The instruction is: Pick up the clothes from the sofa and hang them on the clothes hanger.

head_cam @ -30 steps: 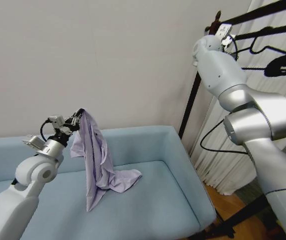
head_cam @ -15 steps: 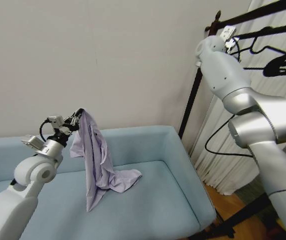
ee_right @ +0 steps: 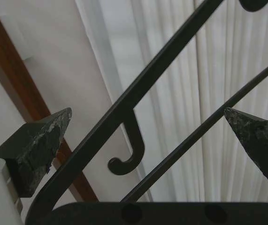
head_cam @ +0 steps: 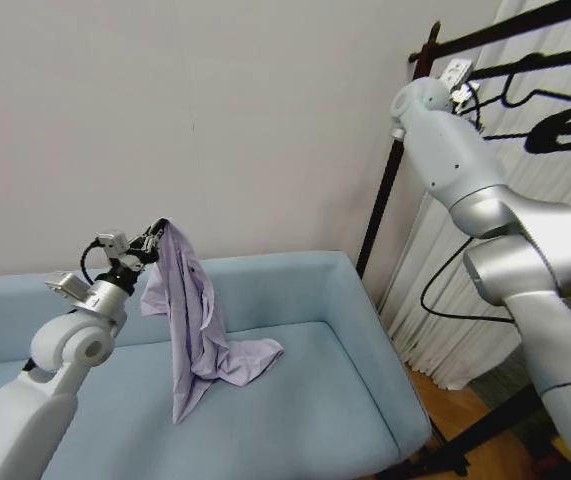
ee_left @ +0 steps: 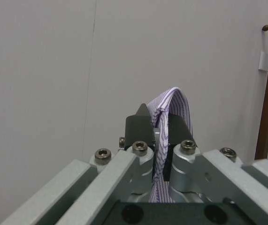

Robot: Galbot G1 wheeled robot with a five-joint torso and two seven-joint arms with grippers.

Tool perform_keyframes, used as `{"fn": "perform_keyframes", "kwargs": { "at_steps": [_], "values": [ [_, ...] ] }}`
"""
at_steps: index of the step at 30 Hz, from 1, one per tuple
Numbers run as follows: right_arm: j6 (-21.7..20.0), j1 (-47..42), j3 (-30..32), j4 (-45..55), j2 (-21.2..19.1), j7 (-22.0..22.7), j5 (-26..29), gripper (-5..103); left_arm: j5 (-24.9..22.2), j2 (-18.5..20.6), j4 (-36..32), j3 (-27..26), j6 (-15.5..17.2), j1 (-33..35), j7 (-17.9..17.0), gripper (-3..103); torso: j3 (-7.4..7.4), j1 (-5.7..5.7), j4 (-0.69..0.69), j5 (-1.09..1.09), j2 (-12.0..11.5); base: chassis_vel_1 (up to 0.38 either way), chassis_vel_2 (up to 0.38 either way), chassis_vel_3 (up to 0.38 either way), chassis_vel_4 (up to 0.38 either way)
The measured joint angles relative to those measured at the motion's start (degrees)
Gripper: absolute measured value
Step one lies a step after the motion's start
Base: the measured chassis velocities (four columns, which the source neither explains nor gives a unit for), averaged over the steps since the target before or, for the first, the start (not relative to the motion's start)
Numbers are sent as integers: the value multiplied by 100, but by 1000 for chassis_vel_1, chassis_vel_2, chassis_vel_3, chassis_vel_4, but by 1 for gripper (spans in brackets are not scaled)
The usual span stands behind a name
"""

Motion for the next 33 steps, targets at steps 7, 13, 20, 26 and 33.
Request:
{"fn": "perform_keyframes", "kwargs": {
  "at_steps": [7, 13, 20, 26, 33],
  "values": [
    [56, 20, 114, -202, 191, -529, -403, 100, 8, -22, 65, -33, -21, 38, 43, 2, 0, 0, 1, 0, 0, 0, 0, 0, 0],
    [133, 30, 248, -400, 293, -1003, -741, 100, 8, -15, 115, -49, -44, 45, 71, 2, 0, 0, 1, 1, 0, 0, 0, 0, 0],
    [103, 97, 460, -682, 359, -1136, -1044, 100, 32, -27, 155, -27, -49, 31, 98, 2, 1, 0, 0, 1, 0, 0, 0, 0, 0],
    [62, 98, 476, -722, 306, -1095, -1009, 100, 55, -51, 160, -5, -53, 35, 102, 2, 1, 1, 0, 1, 0, 0, 0, 0, 0],
    [63, 89, 466, -661, 253, -994, -855, 90, 59, -54, 188, 23, -55, 27, 115, 2, 0, 0, 1, 1, 0, 0, 0, 0, 0]
  ]
}}
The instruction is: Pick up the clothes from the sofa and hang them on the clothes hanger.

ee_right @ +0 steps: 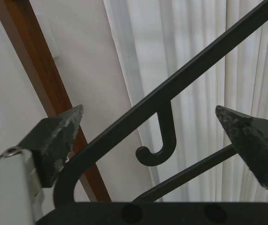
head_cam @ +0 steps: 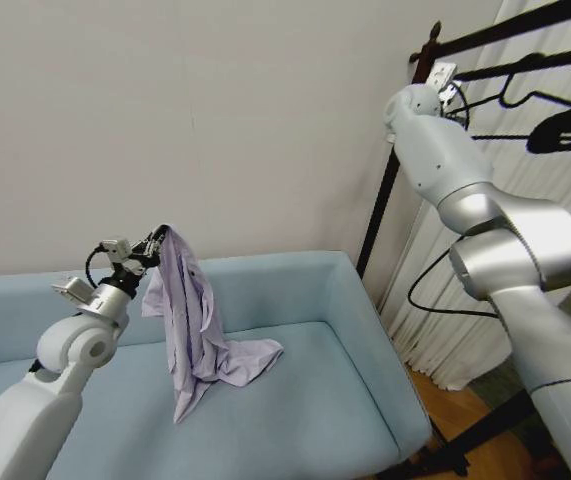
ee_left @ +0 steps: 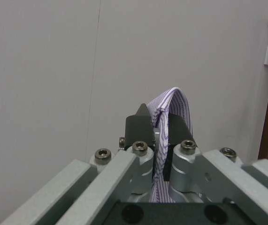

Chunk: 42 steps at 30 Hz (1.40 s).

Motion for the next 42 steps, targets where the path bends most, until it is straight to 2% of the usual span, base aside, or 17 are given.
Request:
{"fn": "perform_keyframes", "kwargs": {
  "at_steps": [1, 4, 5, 6, 7, 9, 10, 12, 15, 18, 20, 23, 24, 25, 42],
  "values": [
    [0, 0, 0, 0, 0, 0, 0, 90, 0, 0, 0, 0, 0, 0, 0, 2, 0, 0, 0, 0, 0, 0, 0, 0, 0],
    [11, -9, -15, 28, -26, 5, 22, 74, 0, -10, 7, 6, 0, -3, 12, 2, 0, 0, 0, 0, 0, 0, 0, 0, 0],
    [11, -9, -15, 28, -26, 5, 22, 74, 0, -10, 7, 6, 0, -3, 12, 2, 0, 0, 0, 0, 0, 0, 0, 0, 0],
    [16, -9, -24, 31, -40, 5, 30, 69, 0, -12, 12, 7, -4, 3, 16, 2, 0, 0, -1, 0, 0, 0, 0, 0, 0],
    [20, -9, -32, 35, -54, 4, 37, 69, 1, -15, 16, 6, -7, 11, 20, 2, 0, 0, -1, 0, 0, 0, 0, 0, 0],
    [28, -9, -61, 52, -83, 2, 59, 58, -1, -17, 22, 0, -10, 23, 27, 2, 0, 0, -1, 0, 0, 0, 0, 0, 0],
    [28, -9, -61, 52, -83, 2, 59, 58, -1, -17, 22, 0, -10, 23, 27, 2, 0, 0, -1, 0, 0, 0, 0, 0, 0],
    [28, -12, -108, 103, -116, 13, 122, 46, -3, -17, 32, -6, -12, 26, 34, 2, 0, 0, -1, 0, 0, 0, 0, 0, 0],
    [28, -14, -131, 132, -130, 33, 156, 41, -7, -20, 37, -7, -12, 17, 35, 2, 0, 0, -1, 0, 0, 0, 0, 0, 0],
    [26, -34, -165, 183, -161, 63, 205, 25, -9, -35, 37, -6, -12, 2, 36, 2, 0, 0, 0, 0, 0, 0, 0, 0, 0],
    [26, -43, -183, 202, -179, 70, 217, 25, -9, -41, 37, -5, -12, 1, 35, 2, 0, 0, 0, 0, 0, 0, 0, 0, 0],
    [24, -64, -225, 255, -237, 89, 263, 8, -10, -57, 35, -3, -12, 2, 36, 2, 0, 0, -1, 0, 0, 0, 0, 0, 0],
    [24, -64, -225, 255, -237, 89, 263, 8, -10, -57, 35, -3, -12, 2, 36, 2, 0, 0, -1, 0, 0, 0, 0, 0, 0],
    [23, -73, -255, 281, -270, 89, 282, 3, -11, -66, 35, 0, -10, 2, 35, 2, 0, 0, 0, 0, 0, 0, 0, 0, 0],
    [158, -269, -485, 604, -483, 153, 390, 1, -8, -116, -5, -8, 12, 17, 39, 2, 0, 0, -1, 0, 0, 0, 0, 0, 0]
  ]
}}
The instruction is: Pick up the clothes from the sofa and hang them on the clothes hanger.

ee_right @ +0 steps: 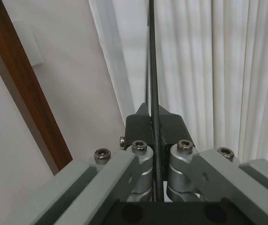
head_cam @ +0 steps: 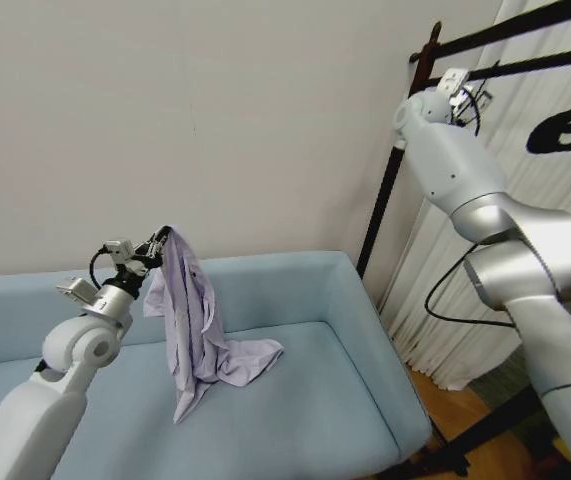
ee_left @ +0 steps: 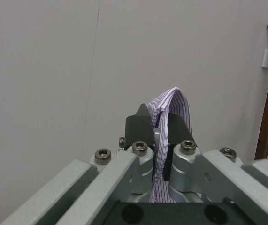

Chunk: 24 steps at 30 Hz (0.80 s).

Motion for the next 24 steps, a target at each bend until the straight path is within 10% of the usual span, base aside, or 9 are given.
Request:
{"fn": "perform_keyframes", "kwargs": {
  "at_steps": [24],
  "values": [
    [125, -494, -684, 1501, -511, 93, 146, 1, 75, -104, -187, -295, -46, 352, 7, 2, 0, 0, 2, -2, 0, 0, 0, 0, 0]
  ]
}}
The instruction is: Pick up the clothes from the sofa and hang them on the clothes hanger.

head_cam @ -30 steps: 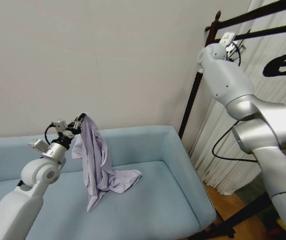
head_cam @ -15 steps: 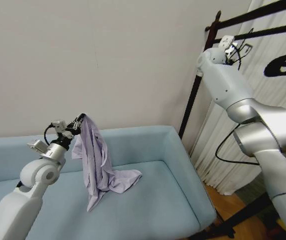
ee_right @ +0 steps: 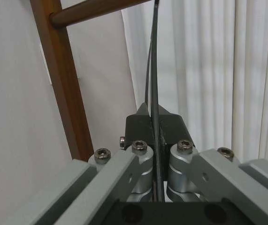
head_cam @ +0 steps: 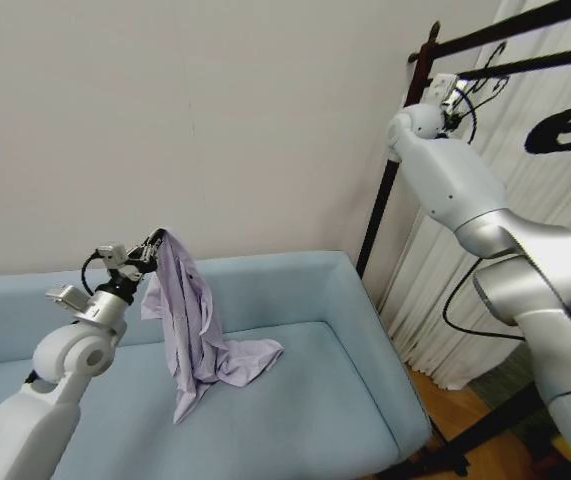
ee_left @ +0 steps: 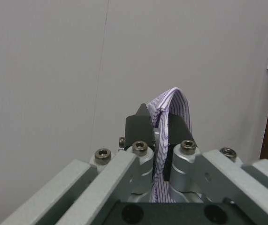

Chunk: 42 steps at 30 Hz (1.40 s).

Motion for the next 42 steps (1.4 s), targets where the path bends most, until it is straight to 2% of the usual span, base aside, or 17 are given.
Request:
{"fn": "perform_keyframes", "kwargs": {
  "at_steps": [6, 17, 24, 31, 34, 35, 39, 40, 42],
  "values": [
    [-20, -238, -108, 453, -204, 94, 146, 1, 13, -28, 2, -6, -1, -13, -7, 2, 0, 0, -4, 3, 0, 0, 0, 0, 0],
    [-65, -529, -447, 1402, -533, 264, 384, 1, 72, -95, 52, -10, -22, 39, -8, 2, 0, 0, -1, 1, 0, 0, 0, 0, 0],
    [-136, -651, -776, 2636, -988, 591, 968, 1, 112, -112, 56, -37, -27, 111, -10, 2, 0, 0, -1, 2, 0, 0, 0, 0, 0],
    [-141, -749, -911, 3623, -1533, 590, 1595, 1, 143, -116, 97, -10, -11, 52, -70, 2, 0, 0, -2, 3, 0, 0, 0, 0, 0],
    [-174, -1016, -843, 4373, -2020, 121, 1961, 1, 143, -62, 130, 37, 46, -30, -117, 2, 0, 0, -4, 3, 0, 0, 0, 0, 0],
    [-174, -1016, -843, 4373, -2020, 121, 1961, 1, 143, -62, 130, 37, 46, -30, -117, 2, 0, 0, -4, 3, 0, 0, 0, 0, 0],
    [-328, -1376, -447, 5033, -2490, -899, 2367, 1, 107, 133, 143, 64, 74, -30, -162, 2, 0, 0, -2, 3, 0, 0, 0, 0, 0],
    [-328, -1376, -447, 5033, -2490, -899, 2367, 1, 107, 133, 143, 64, 74, -30, -162, 2, 0, 0, -2, 3, 0, 0, 0, 0, 0],
    [-632, -1597, -76, 5272, -2725, -1860, 2565, 1, 22, 276, 155, 56, 85, 3, -196, 2, 0, 0, -1, 0, 0, 0, 0, 0, 0]
  ]
}}
